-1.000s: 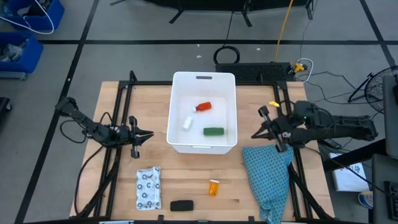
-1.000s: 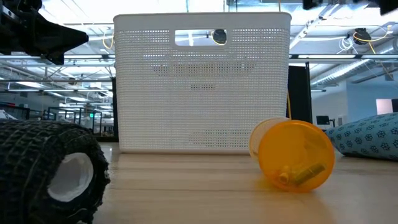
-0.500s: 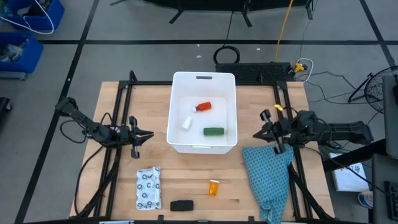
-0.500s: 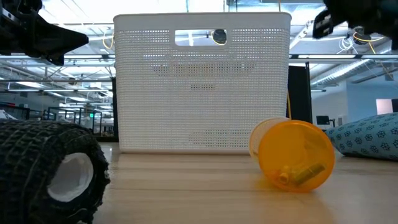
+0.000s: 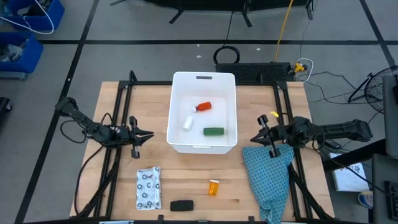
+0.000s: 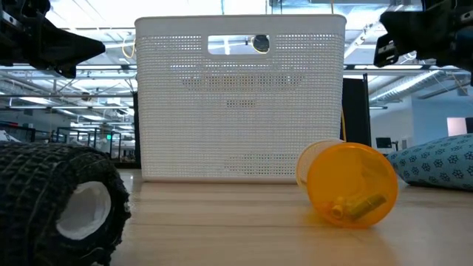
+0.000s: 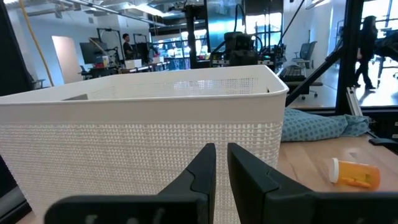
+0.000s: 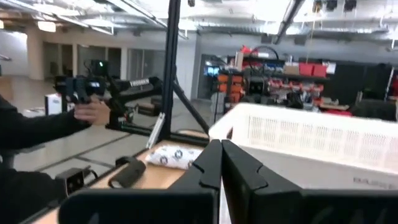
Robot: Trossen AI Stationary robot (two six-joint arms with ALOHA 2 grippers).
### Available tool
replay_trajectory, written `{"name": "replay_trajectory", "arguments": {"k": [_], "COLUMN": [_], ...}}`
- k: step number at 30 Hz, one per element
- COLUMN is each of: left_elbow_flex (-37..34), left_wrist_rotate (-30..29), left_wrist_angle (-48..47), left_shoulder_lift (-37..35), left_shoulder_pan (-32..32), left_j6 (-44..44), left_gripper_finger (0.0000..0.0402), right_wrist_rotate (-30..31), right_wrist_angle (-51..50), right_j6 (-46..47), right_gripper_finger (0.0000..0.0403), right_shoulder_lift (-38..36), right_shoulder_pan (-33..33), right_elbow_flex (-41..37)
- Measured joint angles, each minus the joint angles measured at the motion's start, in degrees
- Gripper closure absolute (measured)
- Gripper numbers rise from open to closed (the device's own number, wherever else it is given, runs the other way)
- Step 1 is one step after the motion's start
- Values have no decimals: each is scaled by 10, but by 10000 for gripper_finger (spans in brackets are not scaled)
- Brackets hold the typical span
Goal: Pick & place medical supplies in basket/bin
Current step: Put the mailer bag into the basket
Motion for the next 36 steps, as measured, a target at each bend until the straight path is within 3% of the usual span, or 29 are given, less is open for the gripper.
{"name": "replay_trajectory", "arguments": {"k": [7,19,25,28,30,33,36], "left_elbow_flex": [0,0,0,0,12,40,76], "left_wrist_rotate": [0,1,33,46,91,131,111], "left_wrist_angle": [0,-5,-38,26,52,51,33], "left_shoulder_lift": [0,0,0,0,2,30,97], "left_shoulder_pan": [0,0,0,0,0,-2,-12], "left_j6": [1,-17,-98,-119,-116,-123,-127], "left_gripper_finger": [355,355,355,355,356,370,394], "right_wrist_rotate": [17,18,18,18,18,18,18], "right_wrist_angle": [-76,-122,-105,-94,-90,-89,-89], "right_j6": [-29,-45,-40,-40,-40,-43,-43], "right_gripper_finger": [403,403,403,403,403,403,403], "right_shoulder_lift": [1,1,1,1,1,1,1], "right_shoulder_pan": [0,0,0,0,0,0,0], "right_elbow_flex": [-1,-2,-2,-2,-2,-2,-3]}}
